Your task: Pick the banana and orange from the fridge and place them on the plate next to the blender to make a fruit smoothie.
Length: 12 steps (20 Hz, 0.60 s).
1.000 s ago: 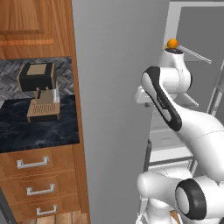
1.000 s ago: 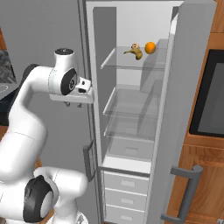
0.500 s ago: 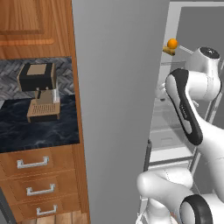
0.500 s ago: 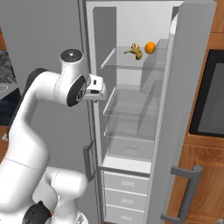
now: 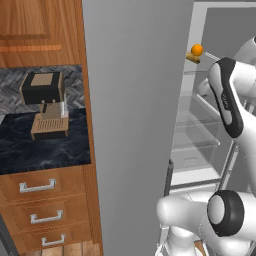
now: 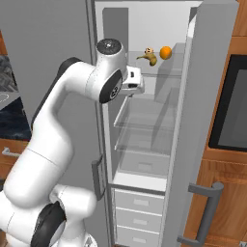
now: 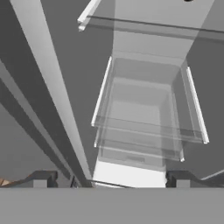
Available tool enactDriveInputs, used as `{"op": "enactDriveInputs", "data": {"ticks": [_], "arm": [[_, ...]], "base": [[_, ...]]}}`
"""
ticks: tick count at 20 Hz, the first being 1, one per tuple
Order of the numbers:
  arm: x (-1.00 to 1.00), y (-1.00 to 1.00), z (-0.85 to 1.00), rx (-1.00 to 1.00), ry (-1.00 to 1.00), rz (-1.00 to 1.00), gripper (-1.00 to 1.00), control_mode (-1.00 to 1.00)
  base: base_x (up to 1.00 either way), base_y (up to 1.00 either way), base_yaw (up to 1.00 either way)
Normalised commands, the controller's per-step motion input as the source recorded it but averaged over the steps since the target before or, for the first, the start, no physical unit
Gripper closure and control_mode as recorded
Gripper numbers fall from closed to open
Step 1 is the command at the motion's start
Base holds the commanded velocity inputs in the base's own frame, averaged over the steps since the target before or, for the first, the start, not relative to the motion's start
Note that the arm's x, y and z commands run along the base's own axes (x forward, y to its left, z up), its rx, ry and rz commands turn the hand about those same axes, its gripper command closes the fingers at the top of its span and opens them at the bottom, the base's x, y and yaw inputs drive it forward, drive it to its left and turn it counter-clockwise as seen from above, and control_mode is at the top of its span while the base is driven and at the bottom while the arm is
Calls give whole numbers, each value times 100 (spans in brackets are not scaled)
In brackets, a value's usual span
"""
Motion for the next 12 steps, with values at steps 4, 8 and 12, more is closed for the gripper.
{"op": "enactDriveInputs", "data": {"ticks": [4,8,12], "arm": [[55,-58,50,0,0,1,-100,-100],[62,-41,40,2,-1,2,-100,-100],[59,-30,10,3,0,0,-100,-100]], "base": [[0,0,0],[0,0,0],[0,0,0]]}}
